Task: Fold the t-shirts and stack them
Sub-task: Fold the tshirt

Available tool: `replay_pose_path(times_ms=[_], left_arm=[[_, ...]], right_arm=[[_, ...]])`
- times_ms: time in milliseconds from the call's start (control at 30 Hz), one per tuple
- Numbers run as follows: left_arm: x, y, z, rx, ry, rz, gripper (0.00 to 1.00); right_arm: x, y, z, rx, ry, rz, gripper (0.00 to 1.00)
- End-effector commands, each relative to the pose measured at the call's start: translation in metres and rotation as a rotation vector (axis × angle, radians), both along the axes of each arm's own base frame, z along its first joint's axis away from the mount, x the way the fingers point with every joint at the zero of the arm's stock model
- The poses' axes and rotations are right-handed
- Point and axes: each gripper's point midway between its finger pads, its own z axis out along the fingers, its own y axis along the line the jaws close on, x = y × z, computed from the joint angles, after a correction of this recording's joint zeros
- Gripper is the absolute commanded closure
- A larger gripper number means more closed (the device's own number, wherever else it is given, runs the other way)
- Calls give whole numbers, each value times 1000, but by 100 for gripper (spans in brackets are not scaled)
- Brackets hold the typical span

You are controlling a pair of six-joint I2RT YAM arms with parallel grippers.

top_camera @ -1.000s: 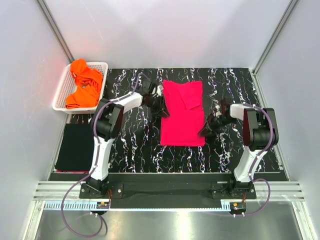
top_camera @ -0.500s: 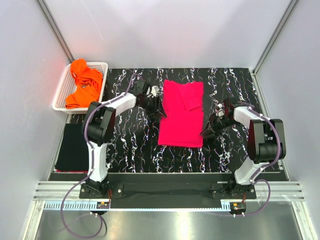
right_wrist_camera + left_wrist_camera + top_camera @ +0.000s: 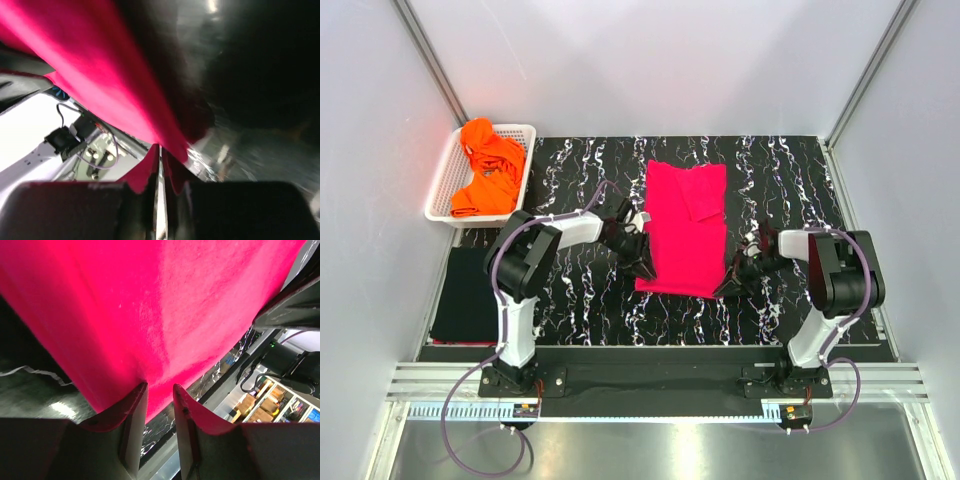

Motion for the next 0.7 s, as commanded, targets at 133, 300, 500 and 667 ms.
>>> replay_pose_path(times_ms=[133, 300, 500, 667], left_arm=[[-3, 12, 5, 11, -58, -28, 65], [2, 6, 52, -74, -141, -27, 61], [28, 1, 54, -75, -170, 5, 62], [47, 15, 20, -6, -143, 51, 63]], right_arm=[[-1, -25, -1, -111, 34, -95, 88], [11, -23, 36, -88, -77, -98, 85], [49, -14, 52, -14, -177, -112, 80], [95, -16, 37, -32, -187, -105, 78]])
